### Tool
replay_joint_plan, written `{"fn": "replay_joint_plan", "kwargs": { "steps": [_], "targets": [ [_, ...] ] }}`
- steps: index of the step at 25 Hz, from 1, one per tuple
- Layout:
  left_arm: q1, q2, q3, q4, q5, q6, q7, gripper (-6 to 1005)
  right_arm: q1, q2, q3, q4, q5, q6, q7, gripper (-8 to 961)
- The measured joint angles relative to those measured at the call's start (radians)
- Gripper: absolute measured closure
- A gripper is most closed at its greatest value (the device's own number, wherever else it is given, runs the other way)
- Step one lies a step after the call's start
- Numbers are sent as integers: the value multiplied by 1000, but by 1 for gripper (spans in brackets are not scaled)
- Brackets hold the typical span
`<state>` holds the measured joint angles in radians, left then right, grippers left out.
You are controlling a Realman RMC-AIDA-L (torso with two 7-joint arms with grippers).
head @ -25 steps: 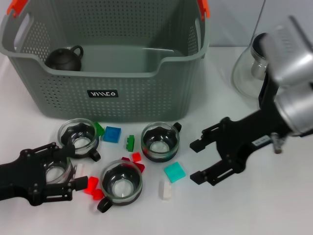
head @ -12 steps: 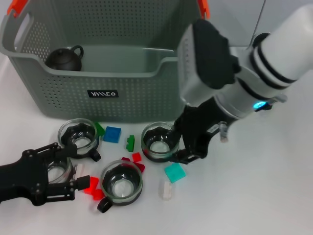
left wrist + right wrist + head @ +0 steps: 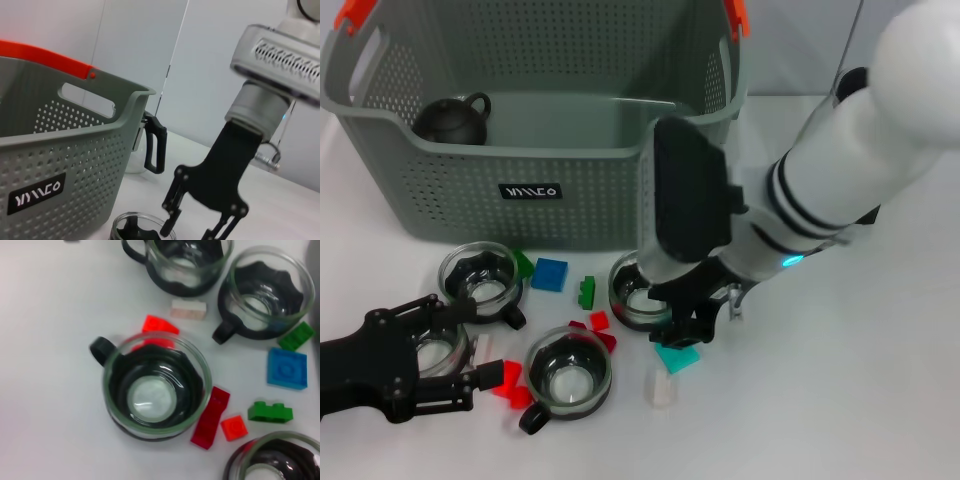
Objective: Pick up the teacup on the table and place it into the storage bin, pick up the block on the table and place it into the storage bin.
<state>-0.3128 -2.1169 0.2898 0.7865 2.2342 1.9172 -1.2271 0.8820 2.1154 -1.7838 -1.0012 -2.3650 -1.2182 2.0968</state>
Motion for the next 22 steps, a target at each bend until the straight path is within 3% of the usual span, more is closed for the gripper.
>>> {"fn": "replay_joint_plan", "kwargs": {
  "steps": [9,19,22],
  "targets": [
    [0,-2,0,-13,0,-9,0,82,13,0,-89,101,36,156,29,529],
    [6,-3,0,-14,0,-11,0,82,25,-2,-103,118,41,165,61,582],
    [6,-4,0,-13,-1,-11,0,82,25,-5,-92,120,53,159,66,667]
  ]
}}
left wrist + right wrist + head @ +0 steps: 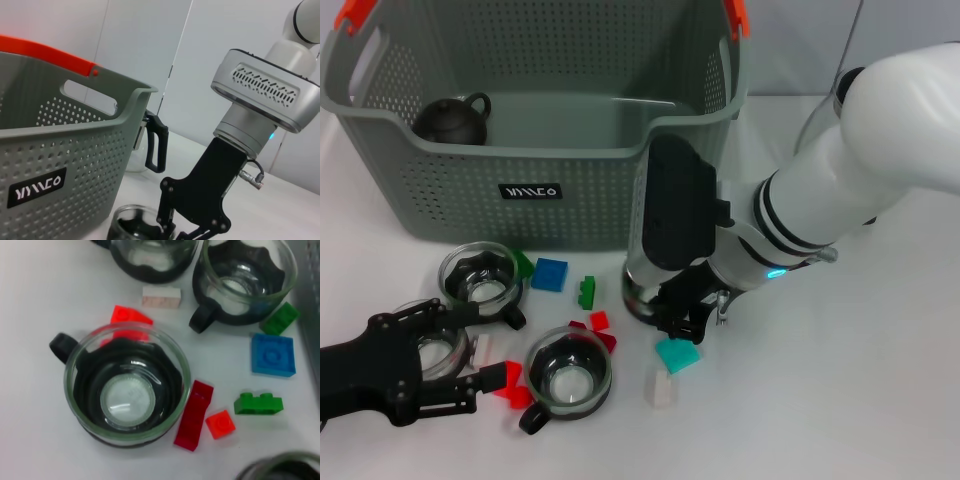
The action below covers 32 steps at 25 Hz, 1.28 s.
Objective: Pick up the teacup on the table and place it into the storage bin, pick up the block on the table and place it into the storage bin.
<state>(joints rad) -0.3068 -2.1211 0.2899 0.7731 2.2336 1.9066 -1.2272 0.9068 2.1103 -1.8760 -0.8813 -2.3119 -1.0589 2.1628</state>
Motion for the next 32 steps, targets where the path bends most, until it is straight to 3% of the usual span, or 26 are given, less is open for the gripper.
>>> {"fn": "replay_joint_plan", "kwargs": {
  "steps": [4,7,13,17,20,24,25,26,27,32],
  "targets": [
    [0,0,0,0,0,0,-1,82,-6,-8,47,-22,41,-47,-13,781],
    [1,0,0,0,0,0,-2,82,-41,-9,145,-102,61,-159,-50,844],
    [2,0,-2,0,0,0,-6,80,-105,-13,587,-304,224,-590,-176,896],
    [1,0,-2,0,-1,0,-7,80,-123,-14,807,-388,430,-694,-185,896],
    [-3,0,-9,-3,-2,1,-7,80,-127,-11,819,-418,557,-598,-164,896],
    [-8,-1,-13,-13,-3,1,-8,80,-65,-12,742,-393,540,-307,-60,896],
    [-9,-1,-13,-14,-4,1,-8,80,-36,-14,725,-370,509,-230,-26,896],
    [-9,-2,-13,-16,-4,1,-8,80,46,-15,713,-285,429,-112,22,896],
    [-9,-2,-13,-17,-4,1,-8,81,46,-15,713,-285,429,-112,22,896],
    [-12,-3,-18,-24,-12,0,-9,81,286,-15,712,63,276,113,41,897]
  ]
}}
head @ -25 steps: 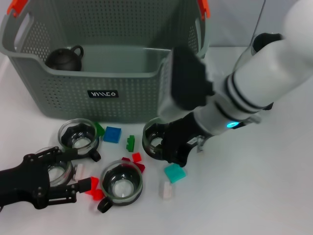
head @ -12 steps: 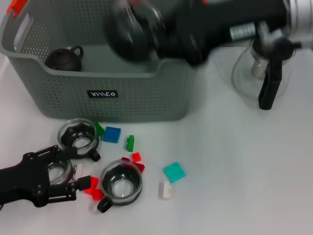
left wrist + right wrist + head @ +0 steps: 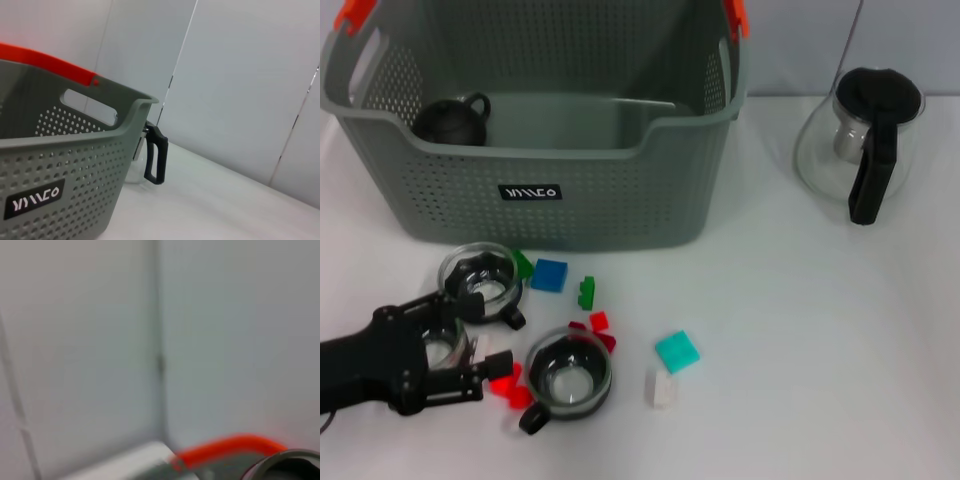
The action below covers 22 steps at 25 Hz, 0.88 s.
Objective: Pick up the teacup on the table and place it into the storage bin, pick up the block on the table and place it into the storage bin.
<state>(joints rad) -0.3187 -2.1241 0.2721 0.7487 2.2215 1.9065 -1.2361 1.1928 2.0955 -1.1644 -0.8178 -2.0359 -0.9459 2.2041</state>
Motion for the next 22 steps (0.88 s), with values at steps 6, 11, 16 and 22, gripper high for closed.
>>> {"fn": "replay_joint_plan", "kwargs": {
  "steps": [6,11,16,22],
  "targets": [
    [-1,0,-7,-3,-2,0,0,81,179,13,-63,353,-98,283,-9,897],
    [-7,0,-7,-14,-2,0,0,81,218,23,-158,511,-95,436,0,897],
    [-9,-1,-7,-15,-2,-2,0,81,185,22,-172,541,-95,414,-7,897],
    [-11,-2,-7,-19,-2,-18,0,82,158,16,-182,543,-99,378,-10,896]
  ]
}}
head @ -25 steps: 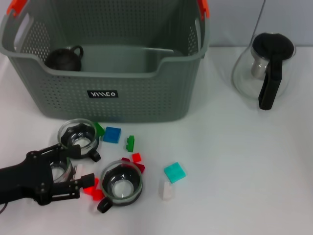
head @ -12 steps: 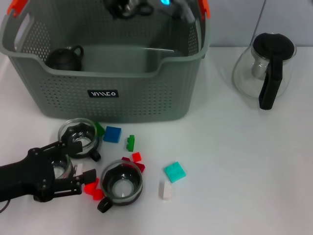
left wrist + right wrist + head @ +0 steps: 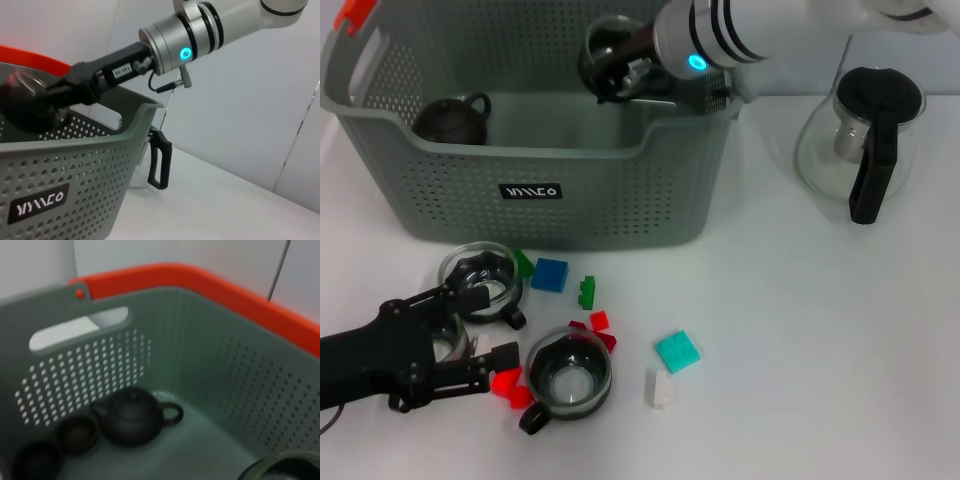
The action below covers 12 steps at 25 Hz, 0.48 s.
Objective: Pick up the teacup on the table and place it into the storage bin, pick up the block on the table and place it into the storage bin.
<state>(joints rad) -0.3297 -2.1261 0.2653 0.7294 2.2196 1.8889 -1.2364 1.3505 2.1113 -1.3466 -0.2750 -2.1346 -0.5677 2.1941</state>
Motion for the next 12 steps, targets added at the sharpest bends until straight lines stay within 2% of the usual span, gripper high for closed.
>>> {"fn": "replay_joint_plan", "kwargs": {
  "steps": [12],
  "targets": [
    [-14,4,0,-4,0,-1,0,82,4,-8,-11,-8,-7,-58,11,854]
  ]
}}
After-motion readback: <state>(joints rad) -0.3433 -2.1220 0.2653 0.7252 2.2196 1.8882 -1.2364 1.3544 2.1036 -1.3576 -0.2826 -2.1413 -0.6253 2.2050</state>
